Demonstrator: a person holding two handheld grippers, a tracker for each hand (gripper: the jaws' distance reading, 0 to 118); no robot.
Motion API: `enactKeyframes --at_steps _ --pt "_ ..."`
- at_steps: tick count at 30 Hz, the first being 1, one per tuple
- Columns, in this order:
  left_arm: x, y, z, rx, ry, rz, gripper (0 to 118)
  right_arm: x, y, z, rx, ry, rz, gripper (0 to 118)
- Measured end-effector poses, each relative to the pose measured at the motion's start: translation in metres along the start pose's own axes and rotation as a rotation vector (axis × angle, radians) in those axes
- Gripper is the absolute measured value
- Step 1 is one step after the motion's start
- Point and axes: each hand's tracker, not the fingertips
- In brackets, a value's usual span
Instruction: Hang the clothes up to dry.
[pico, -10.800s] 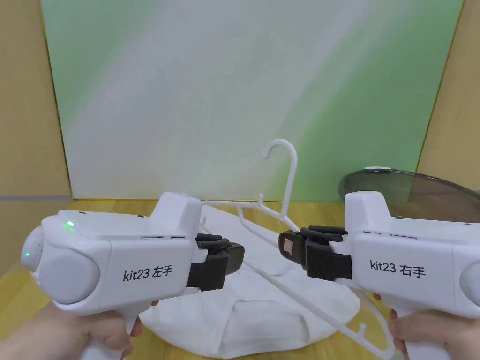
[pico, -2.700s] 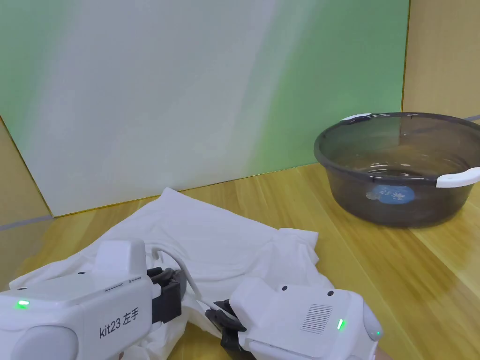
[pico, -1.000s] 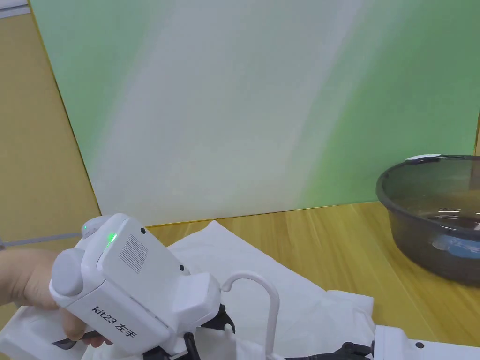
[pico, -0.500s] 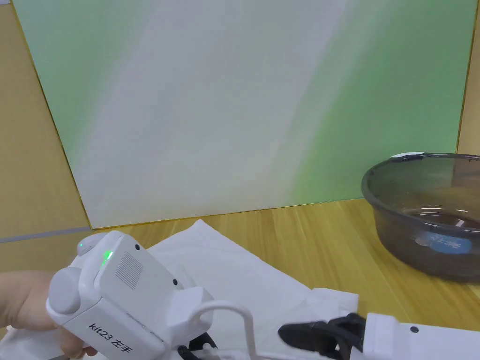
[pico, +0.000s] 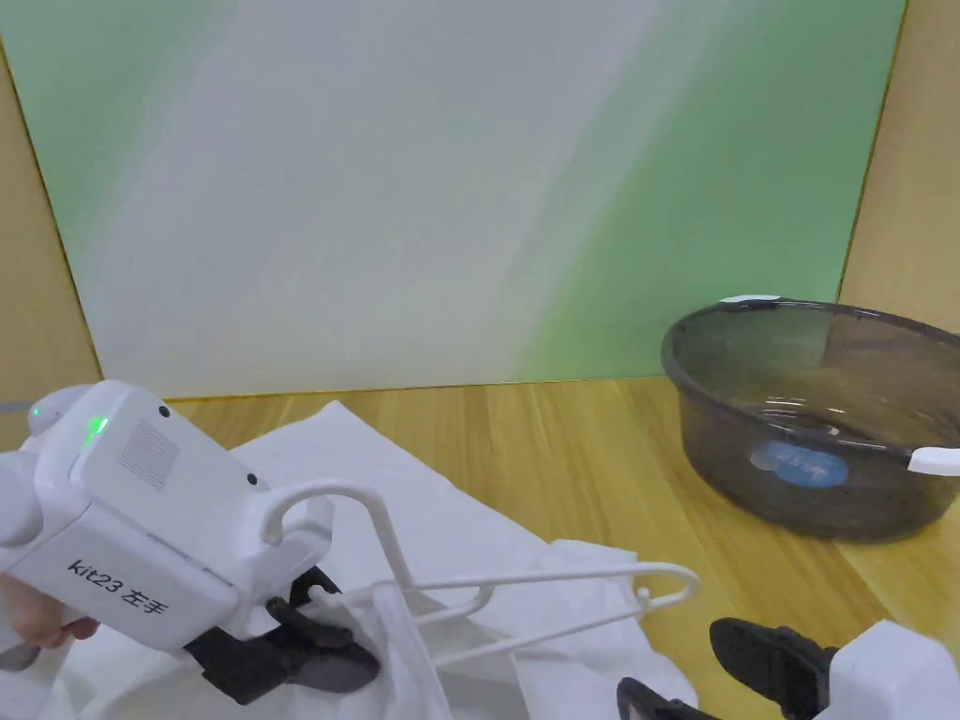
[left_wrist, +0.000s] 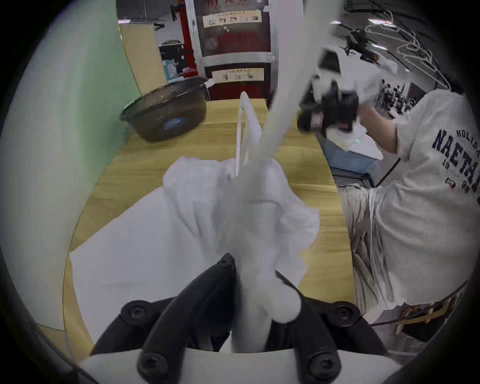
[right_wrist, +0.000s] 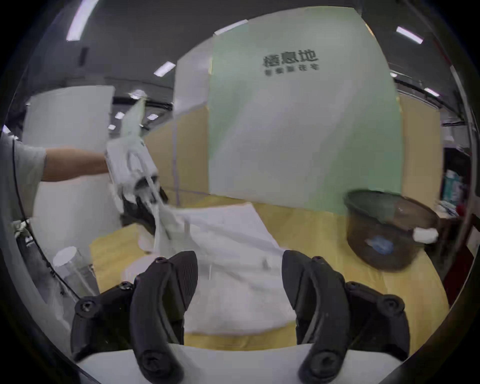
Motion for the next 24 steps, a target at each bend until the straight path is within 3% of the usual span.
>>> enactKeyframes --at_steps 2,4,5,8,12,16,19,21,24 --pt "0.007 0.002 0.002 0.0 -0.005 -0.001 3 -0.017 -0.016 -0.01 -0.107 -0.018 -0.09 70" --pt "0.007 0.002 0.005 -0.014 0.003 -0.013 3 -0.031 -0.028 -0.03 -0.144 0.0 -0.09 70" --pt "0.005 0.005 0.008 -0.008 0.027 -0.042 3 -0.041 -0.03 -0.042 -0.205 -0.051 -0.083 70" --pt "0.006 0.003 0.011 -0.015 0.036 -0.044 3 -0.059 -0.038 -0.072 -0.269 -0.084 0.0 69" --pt "0.011 -0.004 0.015 -0.018 0.033 -0.032 3 -0.068 -0.039 -0.099 -0.28 -0.119 -0.008 41" --pt "0.018 -0.008 0.016 -0.012 0.029 -0.038 3 -0.065 -0.037 -0.111 -0.283 -0.143 -0.034 39" --pt "0.014 -0.009 0.015 -0.022 0.016 -0.028 3 -0.059 -0.039 -0.117 -0.298 -0.155 -0.05 2" --pt "0.018 -0.011 0.016 -0.021 0.026 -0.036 3 -0.055 -0.042 -0.116 -0.3 -0.139 -0.109 1" --pt "0.015 -0.012 0.015 -0.026 -0.002 -0.018 3 -0.049 -0.041 -0.112 -0.281 -0.113 -0.106 1"
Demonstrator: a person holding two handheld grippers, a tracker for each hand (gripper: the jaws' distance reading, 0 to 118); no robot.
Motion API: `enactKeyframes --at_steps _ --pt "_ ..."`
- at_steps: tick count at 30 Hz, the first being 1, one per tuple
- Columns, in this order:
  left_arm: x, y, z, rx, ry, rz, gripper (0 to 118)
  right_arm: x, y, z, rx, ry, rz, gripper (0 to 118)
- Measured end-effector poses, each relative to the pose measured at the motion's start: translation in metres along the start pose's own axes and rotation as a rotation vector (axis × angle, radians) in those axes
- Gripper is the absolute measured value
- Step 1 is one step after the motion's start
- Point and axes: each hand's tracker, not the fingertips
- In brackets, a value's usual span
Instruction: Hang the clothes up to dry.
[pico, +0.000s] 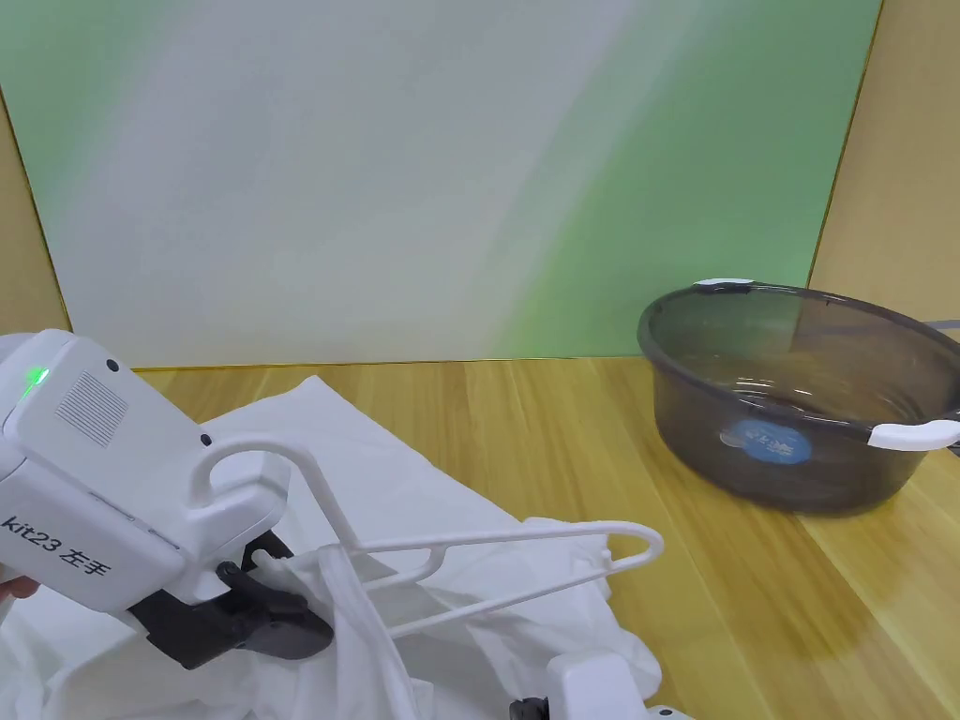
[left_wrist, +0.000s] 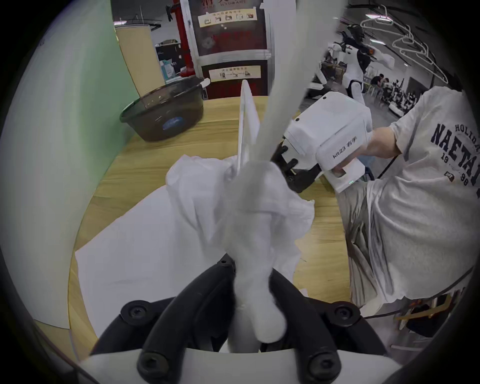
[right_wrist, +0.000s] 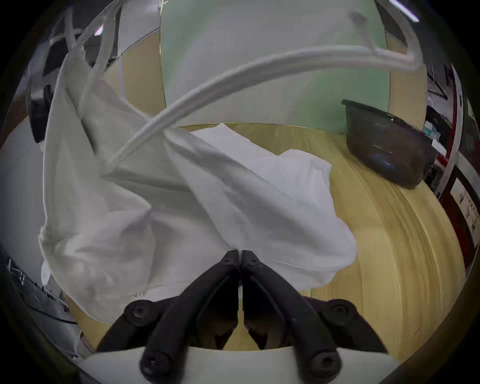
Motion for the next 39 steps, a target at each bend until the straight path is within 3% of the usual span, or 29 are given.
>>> enactKeyframes --at_steps 4,9,11,14,20,23,33,34,36,39 --pt "0.005 -0.002 -0.001 -0.003 0.029 -0.026 3 0.006 0.0 0.004 -0.007 0.014 -0.017 1" --pt "0.008 -0.002 0.002 -0.019 0.021 -0.024 3 0.061 -0.002 0.02 0.049 -0.04 -0.211 1" --pt "0.007 -0.002 0.001 -0.025 0.036 -0.039 3 0.081 0.001 0.029 0.086 -0.094 -0.246 1" --pt "0.008 0.0 -0.003 -0.032 0.024 -0.037 3 0.098 0.008 0.042 0.131 -0.072 -0.302 1" --pt "0.003 -0.002 -0.013 -0.059 0.033 -0.003 3 0.085 0.033 0.068 0.199 -0.065 -0.227 1" --pt "-0.002 -0.005 -0.012 -0.059 0.05 0.034 3 0.076 0.049 0.097 0.31 -0.046 -0.2 1" --pt "-0.011 -0.002 -0.008 -0.055 0.099 0.046 3 0.03 0.092 0.175 0.535 0.187 -0.117 1" --pt "-0.012 -0.001 -0.006 -0.057 0.088 0.051 3 0.026 0.095 0.177 0.505 0.231 -0.071 1" --pt "-0.01 0.0 -0.006 -0.055 0.101 0.037 3 0.02 0.096 0.185 0.516 0.257 -0.076 1" --pt "-0.009 0.001 -0.007 -0.056 0.105 0.028 3 0.01 0.095 0.189 0.48 0.34 -0.008 1"
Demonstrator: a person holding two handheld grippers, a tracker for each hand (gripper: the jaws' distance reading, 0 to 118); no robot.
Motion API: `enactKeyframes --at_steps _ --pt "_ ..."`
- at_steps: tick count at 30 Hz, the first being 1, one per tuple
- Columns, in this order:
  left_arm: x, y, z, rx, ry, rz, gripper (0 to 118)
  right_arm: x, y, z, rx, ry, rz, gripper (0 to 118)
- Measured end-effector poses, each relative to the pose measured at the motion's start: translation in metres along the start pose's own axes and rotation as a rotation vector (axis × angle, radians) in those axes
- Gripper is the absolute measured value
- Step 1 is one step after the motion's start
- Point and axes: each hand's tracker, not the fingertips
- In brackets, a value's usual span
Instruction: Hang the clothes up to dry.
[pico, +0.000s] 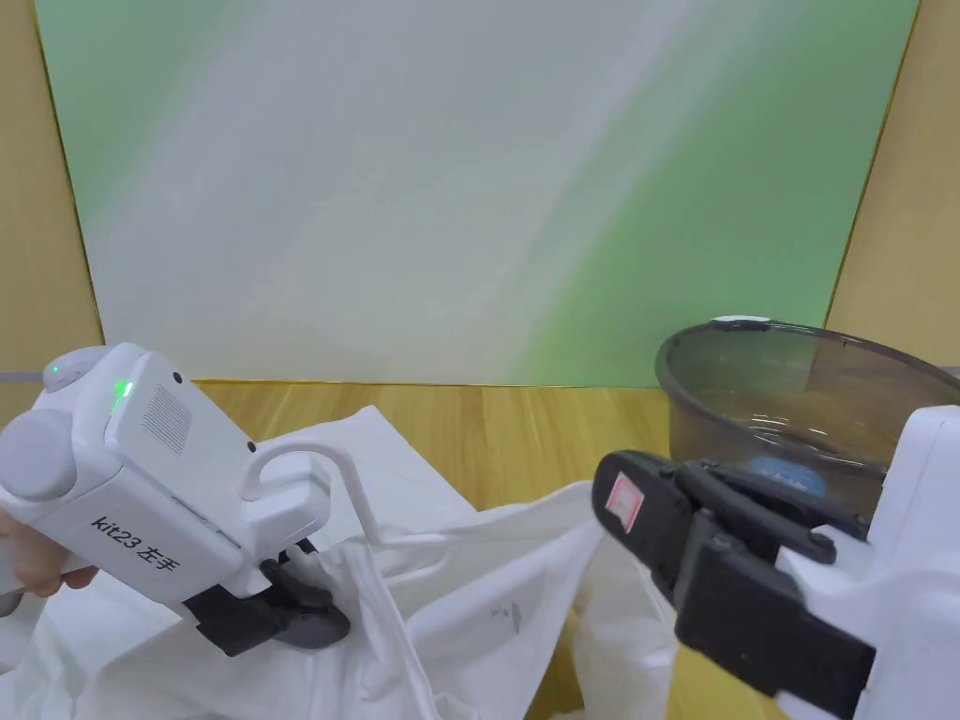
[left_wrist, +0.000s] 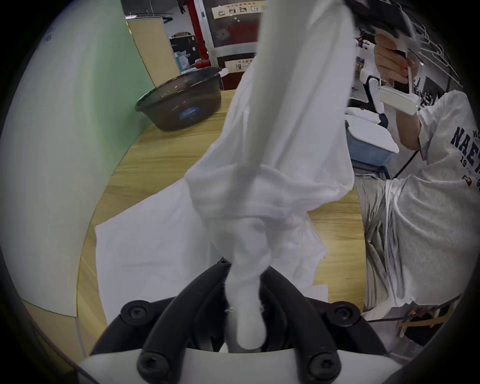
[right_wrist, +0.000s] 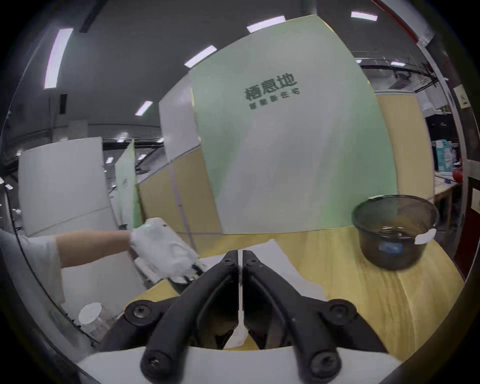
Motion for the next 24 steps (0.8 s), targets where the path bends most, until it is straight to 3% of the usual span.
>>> enactKeyframes --at_steps 3,8,11,19,20,22,23,24 --pt "0.0 0.001 0.0 0.008 0.017 -0.014 3 -0.01 -0.018 -0.01 -0.121 0.088 0.015 1" --pt "0.005 -0.001 -0.006 -0.003 -0.002 -0.047 3 -0.032 -0.103 -0.063 -0.537 0.252 0.036 1" --pt "0.014 -0.007 -0.015 -0.006 -0.001 -0.089 3 -0.042 -0.149 -0.09 -0.679 0.318 0.05 1" --pt "0.015 -0.023 -0.025 -0.013 -0.041 -0.098 3 -0.035 -0.16 -0.107 -0.727 0.36 0.064 3" --pt "0.019 -0.022 -0.024 -0.019 -0.047 -0.101 3 -0.031 -0.154 -0.105 -0.722 0.355 0.081 20" --pt "0.02 -0.022 -0.022 -0.01 -0.05 -0.108 3 -0.018 -0.136 -0.096 -0.668 0.355 0.15 69" --pt "0.022 -0.022 -0.02 -0.005 -0.041 -0.115 3 -0.011 -0.122 -0.09 -0.635 0.371 0.206 86" --pt "0.021 -0.02 -0.019 0.002 -0.038 -0.115 3 -0.003 -0.105 -0.084 -0.607 0.391 0.272 89"
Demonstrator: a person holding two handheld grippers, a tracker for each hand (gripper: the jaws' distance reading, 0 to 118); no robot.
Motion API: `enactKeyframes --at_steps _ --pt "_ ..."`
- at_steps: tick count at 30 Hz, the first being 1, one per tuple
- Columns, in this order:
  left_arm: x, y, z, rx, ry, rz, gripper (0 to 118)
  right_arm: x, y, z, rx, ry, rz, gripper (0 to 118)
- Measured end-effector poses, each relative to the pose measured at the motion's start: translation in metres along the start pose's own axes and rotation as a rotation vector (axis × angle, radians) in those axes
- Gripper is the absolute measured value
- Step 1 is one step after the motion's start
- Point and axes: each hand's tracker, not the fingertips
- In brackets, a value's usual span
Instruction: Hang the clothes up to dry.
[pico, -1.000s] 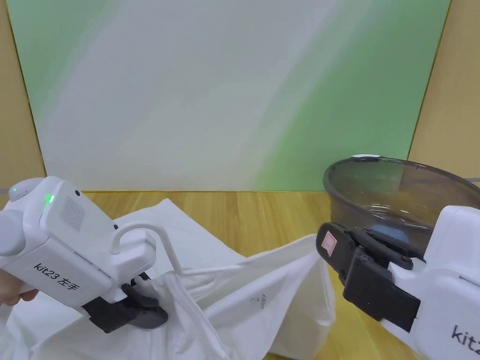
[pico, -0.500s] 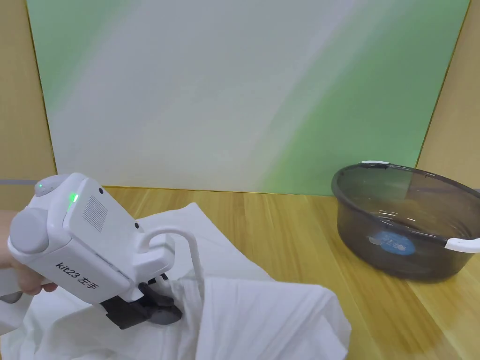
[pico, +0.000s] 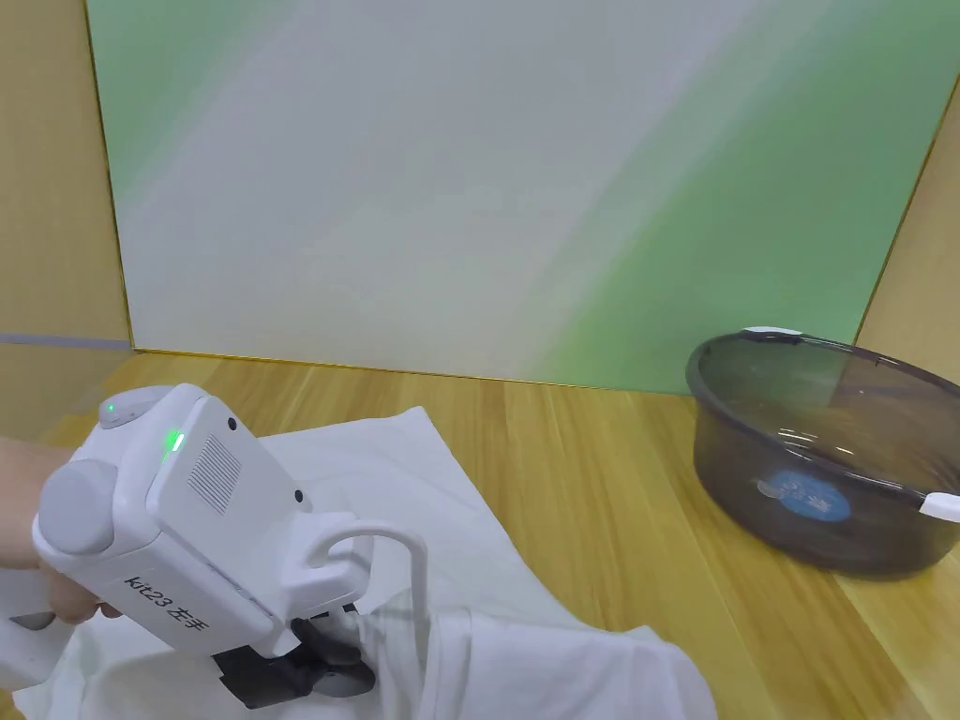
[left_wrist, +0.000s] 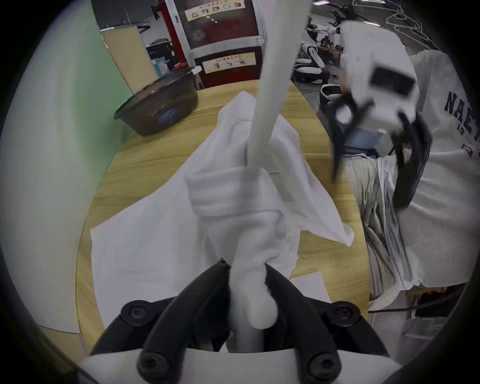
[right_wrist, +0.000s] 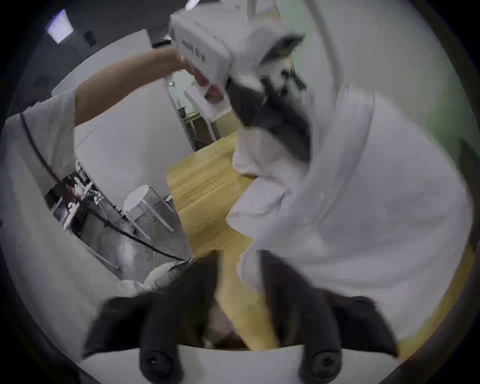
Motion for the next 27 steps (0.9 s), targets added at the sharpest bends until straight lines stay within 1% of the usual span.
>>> enactKeyframes --at_steps 2,3,5,6,8,9,11,13,15,18,20,21,23,24,25,26,27 --pt "0.001 0.0 0.002 0.0 0.015 -0.028 3 0.014 0.021 0.031 0.034 -0.013 0.1 89" --pt "-0.001 0.001 0.002 -0.005 -0.001 -0.018 3 0.023 0.034 0.045 0.054 -0.012 0.139 89" --pt "-0.003 -0.002 0.003 -0.001 0.012 -0.025 3 0.042 0.058 0.062 0.038 0.011 0.161 90" --pt "-0.002 -0.003 0.003 0.0 0.007 -0.028 3 0.052 0.071 0.062 -0.017 0.007 0.205 92" --pt "-0.001 -0.001 0.004 0.001 -0.001 -0.033 3 0.065 0.086 0.051 -0.104 -0.07 0.313 94" --pt "0.002 -0.001 0.004 0.005 0.006 -0.041 3 0.071 0.095 0.042 -0.16 -0.089 0.369 94" --pt "0.001 0.0 0.004 0.003 0.002 -0.037 3 0.083 0.1 0.021 -0.199 -0.006 0.382 94" --pt "0.0 0.003 0.004 0.014 0.016 -0.05 3 0.094 0.101 -0.005 -0.261 0.064 0.365 93" --pt "0.001 0.004 0.004 0.015 0.004 -0.047 3 0.101 0.101 -0.029 -0.297 0.117 0.364 89" --pt "0.004 0.001 0.004 0.01 -0.018 -0.039 3 0.106 0.1 -0.052 -0.302 0.162 0.387 78" --pt "0.004 -0.001 0.003 -0.005 -0.018 -0.048 3 0.111 0.1 -0.06 -0.306 0.199 0.364 68" --pt "0.004 -0.003 0.003 -0.001 -0.019 -0.047 3 0.113 0.1 -0.062 -0.309 0.207 0.361 65" --pt "0.004 -0.005 0.002 -0.004 -0.029 -0.039 3 0.113 0.1 -0.064 -0.313 0.206 0.364 65" --pt "0.005 -0.006 0.001 0.006 -0.009 -0.037 3 0.113 0.099 -0.063 -0.307 0.209 0.365 64" --pt "0.005 -0.006 0.0 0.004 -0.023 -0.035 3 0.113 0.1 -0.063 -0.306 0.218 0.364 62" --pt "0.005 -0.006 0.0 0.007 -0.024 -0.037 3 0.113 0.099 -0.063 -0.304 0.222 0.359 43" --pt "0.004 -0.007 0.0 0.005 -0.039 -0.024 3 0.114 0.098 -0.064 -0.306 0.23 0.35 7"
